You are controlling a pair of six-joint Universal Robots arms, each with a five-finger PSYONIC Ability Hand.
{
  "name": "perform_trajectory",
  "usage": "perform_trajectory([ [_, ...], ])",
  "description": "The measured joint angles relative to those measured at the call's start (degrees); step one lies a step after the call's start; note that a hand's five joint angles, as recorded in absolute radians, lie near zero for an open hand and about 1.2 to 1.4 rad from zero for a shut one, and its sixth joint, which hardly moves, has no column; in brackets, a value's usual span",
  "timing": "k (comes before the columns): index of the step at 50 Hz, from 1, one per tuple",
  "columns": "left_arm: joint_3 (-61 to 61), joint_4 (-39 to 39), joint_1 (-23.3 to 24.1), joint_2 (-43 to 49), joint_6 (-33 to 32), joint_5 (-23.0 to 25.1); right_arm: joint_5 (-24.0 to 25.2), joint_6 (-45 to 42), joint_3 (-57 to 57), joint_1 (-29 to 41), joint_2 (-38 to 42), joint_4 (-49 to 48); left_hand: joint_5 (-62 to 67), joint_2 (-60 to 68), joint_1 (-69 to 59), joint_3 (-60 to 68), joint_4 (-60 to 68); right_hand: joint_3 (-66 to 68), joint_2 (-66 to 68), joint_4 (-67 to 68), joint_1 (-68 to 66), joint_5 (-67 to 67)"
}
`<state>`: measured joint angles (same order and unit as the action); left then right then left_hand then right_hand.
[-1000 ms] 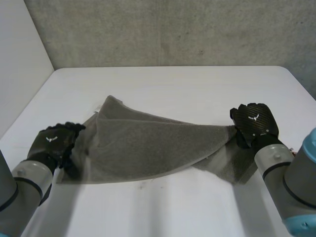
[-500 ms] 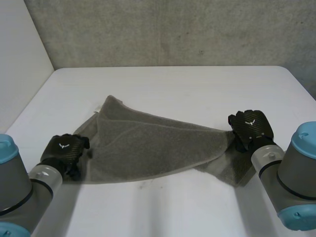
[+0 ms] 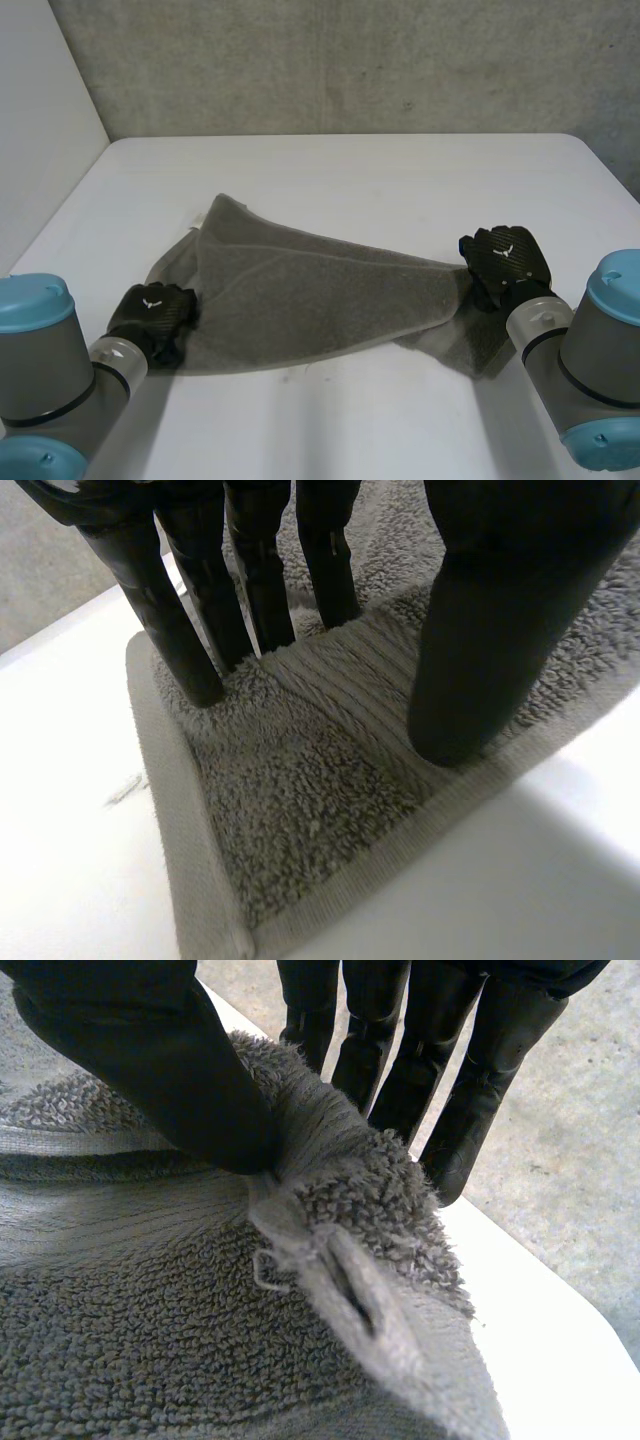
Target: Fold the towel.
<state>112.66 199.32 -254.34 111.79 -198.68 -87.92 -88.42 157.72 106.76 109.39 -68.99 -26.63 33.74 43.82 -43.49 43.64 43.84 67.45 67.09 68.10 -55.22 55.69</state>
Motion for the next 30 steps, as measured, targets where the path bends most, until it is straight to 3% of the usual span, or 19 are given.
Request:
perform_trajectory([
  [4,-0.23,1.22,0.03,0.26,0.03,-0.08,-0.07,-0.06,-0.01,0.01,-0.05,0.01,16.90,16.99,-17.62,17.05,16.99,0.00,0.00,0.00,0.00,0.00],
  [11,-0.31,3.67,0.23,-1.09,0.11,-0.30,-0.22,-0.23,-0.07,-0.14,-0.53,0.14,22.90,23.91,-21.90,23.77,23.72,0.00,0.00,0.25,0.00,0.00],
  [17,-0.52,3.61,0.33,-7.92,0.47,-0.52,-0.05,-1.75,-1.25,-0.65,-4.38,4.75,24.25,25.41,-22.45,25.22,25.31,0.27,0.00,0.26,0.00,0.00],
  [25,-2.88,-5.99,-0.42,-18.99,0.22,-0.21,0.90,-8.78,-8.58,-3.09,-12.01,26.22,24.57,25.83,-23.09,25.67,25.75,0.27,0.00,0.26,0.00,0.00],
  [30,-6.63,-17.80,-1.58,-22.01,-0.05,0.46,2.50,-14.54,-13.38,-3.87,-13.90,40.03,25.12,25.87,-23.53,25.77,25.88,0.27,0.00,0.26,0.00,0.00],
])
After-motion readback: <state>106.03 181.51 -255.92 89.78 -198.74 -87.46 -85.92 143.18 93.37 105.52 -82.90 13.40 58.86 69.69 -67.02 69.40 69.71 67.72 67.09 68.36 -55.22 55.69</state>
